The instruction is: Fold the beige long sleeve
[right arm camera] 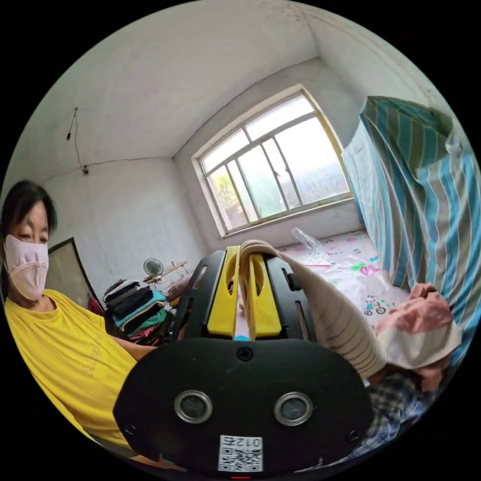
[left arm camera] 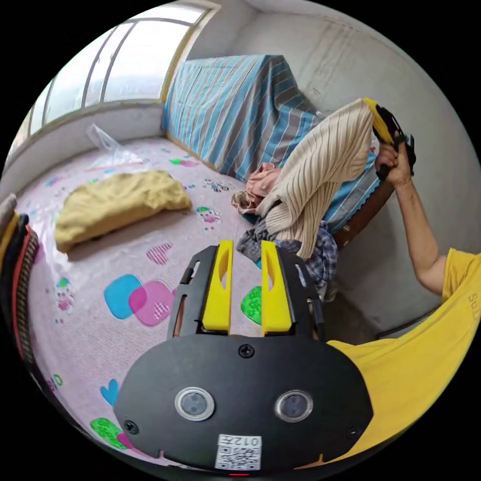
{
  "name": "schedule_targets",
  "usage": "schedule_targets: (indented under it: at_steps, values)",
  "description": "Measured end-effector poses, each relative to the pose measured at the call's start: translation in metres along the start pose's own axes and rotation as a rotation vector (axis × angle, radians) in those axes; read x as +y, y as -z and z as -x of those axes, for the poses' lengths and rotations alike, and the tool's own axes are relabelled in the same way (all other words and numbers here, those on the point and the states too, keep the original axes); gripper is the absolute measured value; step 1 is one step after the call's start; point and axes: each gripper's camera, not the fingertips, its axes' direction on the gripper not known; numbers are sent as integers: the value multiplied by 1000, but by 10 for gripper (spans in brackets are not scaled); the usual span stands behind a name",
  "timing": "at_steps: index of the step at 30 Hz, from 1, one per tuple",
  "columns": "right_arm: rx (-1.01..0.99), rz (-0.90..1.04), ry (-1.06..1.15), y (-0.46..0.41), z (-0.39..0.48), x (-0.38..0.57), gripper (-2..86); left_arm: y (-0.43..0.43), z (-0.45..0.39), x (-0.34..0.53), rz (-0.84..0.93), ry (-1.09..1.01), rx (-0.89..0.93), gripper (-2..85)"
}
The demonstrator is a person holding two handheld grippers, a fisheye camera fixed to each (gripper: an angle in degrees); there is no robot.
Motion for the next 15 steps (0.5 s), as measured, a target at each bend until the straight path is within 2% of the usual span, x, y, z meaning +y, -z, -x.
schedule_targets:
  at_steps: [5, 8, 15]
  values:
    - [-160, -39, 106, -21, 77, -49, 8, 68, -44, 5, -114, -201, -219, 115]
    - [-274, -70, 152, -30, 116, -65, 8, 87, -65, 17, -119, -289, -303, 128]
    - [-527, -112, 256, -54, 193, -104, 9, 103, -117, 36, -138, -393, -396, 141]
